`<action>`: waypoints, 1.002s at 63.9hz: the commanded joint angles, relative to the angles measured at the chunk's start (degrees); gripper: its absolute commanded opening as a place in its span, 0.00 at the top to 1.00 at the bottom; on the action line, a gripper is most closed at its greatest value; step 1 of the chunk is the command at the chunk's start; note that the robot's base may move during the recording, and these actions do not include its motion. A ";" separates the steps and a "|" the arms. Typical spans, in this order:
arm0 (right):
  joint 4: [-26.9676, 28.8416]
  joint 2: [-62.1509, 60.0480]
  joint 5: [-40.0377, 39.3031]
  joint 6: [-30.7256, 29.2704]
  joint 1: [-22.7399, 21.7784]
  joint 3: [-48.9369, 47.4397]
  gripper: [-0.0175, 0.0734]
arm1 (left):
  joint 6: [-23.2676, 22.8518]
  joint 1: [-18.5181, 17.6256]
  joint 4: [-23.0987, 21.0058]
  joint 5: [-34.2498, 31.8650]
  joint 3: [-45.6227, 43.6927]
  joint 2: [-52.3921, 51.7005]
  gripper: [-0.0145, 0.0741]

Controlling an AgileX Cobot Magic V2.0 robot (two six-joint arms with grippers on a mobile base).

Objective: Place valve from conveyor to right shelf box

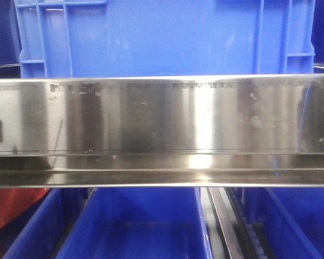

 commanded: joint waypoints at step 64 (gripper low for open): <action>-0.23 -20.55 0.32 2.80 -22.83 15.19 0.99 | -0.28 0.34 -0.31 -1.09 -0.12 -0.30 0.96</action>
